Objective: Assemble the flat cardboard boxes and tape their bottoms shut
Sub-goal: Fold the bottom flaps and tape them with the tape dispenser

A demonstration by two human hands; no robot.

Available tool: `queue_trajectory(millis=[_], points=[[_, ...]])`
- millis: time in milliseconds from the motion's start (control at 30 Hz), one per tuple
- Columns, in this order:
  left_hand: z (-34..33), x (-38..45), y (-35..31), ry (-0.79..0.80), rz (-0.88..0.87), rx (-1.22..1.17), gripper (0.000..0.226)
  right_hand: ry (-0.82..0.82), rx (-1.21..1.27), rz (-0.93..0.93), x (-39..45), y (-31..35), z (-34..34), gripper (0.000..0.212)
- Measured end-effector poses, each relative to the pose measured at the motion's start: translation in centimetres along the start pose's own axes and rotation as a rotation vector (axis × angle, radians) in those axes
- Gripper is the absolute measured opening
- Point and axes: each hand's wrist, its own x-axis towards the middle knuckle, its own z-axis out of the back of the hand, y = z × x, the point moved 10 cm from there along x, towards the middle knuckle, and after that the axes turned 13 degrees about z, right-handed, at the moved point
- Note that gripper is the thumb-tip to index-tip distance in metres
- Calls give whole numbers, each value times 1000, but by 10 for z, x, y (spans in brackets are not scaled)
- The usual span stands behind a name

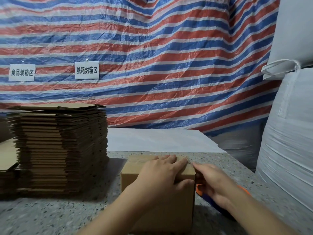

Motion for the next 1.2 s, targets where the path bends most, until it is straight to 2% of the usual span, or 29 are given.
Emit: queue_trajectory(millis=[167,300,367,433,500,567,633,767,867,933,1033,1100,1200], points=[[1,-1,1,-26,-2,-9,69,-103,-32,34,-7,-9,-7,41],[1,-2,0,-28,3,-23,72,-121,11,-17,-14,-22,-10,31],[2,-3,1,-21,19,-30,77,-154,-27,85,-18,-12,-6,35],[2,-3,1,-1,26,-46,81,-166,-117,274,-26,11,-4,56],[5,-3,2,5,32,-83,78,-70,-136,382,-34,26,-22,71],[9,-4,4,4,39,-131,69,-17,-118,356,-40,23,-38,75],[11,-5,6,13,45,-166,64,-46,-111,370,-43,21,-42,78],[11,-4,7,39,48,-233,69,-119,-84,313,-46,14,-39,88],[20,-5,14,28,45,-413,72,-143,-142,289,-47,12,-33,93],[32,-9,30,-21,76,-578,65,-134,-192,308,-48,17,-31,92],[54,-22,64,-199,151,-582,55,-77,-240,333,-48,24,-34,93],[56,-35,93,-274,251,-596,64,-62,-262,359,-47,30,-33,95],[36,-54,127,-243,386,-688,76,-10,-294,453,-48,37,-36,92]])
